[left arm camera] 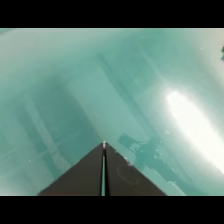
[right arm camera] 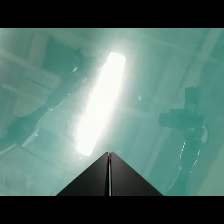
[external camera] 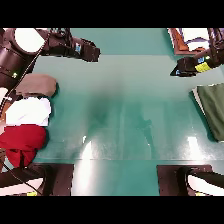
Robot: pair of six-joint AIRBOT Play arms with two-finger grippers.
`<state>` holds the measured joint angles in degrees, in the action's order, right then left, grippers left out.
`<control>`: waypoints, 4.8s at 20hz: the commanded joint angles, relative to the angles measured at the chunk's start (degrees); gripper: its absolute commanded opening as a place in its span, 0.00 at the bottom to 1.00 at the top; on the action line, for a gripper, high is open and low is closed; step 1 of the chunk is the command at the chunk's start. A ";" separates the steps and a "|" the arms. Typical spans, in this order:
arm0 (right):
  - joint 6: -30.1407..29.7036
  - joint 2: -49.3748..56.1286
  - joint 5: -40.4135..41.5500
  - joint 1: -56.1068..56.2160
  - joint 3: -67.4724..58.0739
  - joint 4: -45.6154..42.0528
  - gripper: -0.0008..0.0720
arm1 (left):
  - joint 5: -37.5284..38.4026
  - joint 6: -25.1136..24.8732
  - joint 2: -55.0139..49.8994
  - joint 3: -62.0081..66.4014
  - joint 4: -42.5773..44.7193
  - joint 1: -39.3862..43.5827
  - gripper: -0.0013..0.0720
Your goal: Fold the shirts.
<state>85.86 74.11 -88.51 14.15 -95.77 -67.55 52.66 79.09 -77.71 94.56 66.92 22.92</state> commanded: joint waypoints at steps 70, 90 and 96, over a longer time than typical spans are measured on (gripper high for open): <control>0.22 -8.48 8.83 -9.20 -8.04 0.42 0.03 | -0.98 6.43 19.02 -35.15 -1.09 8.02 0.06; 0.24 -8.35 7.17 -9.14 -7.21 0.55 0.03 | 11.41 -5.90 -7.80 -33.44 -20.00 -14.38 0.85; 0.26 -5.79 -0.39 -8.61 -7.19 0.57 0.03 | 10.78 -6.05 -9.27 -33.40 -21.38 -14.38 0.05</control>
<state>86.11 66.89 -84.14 5.15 -102.98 -66.98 63.31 73.32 -85.91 61.12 47.24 8.67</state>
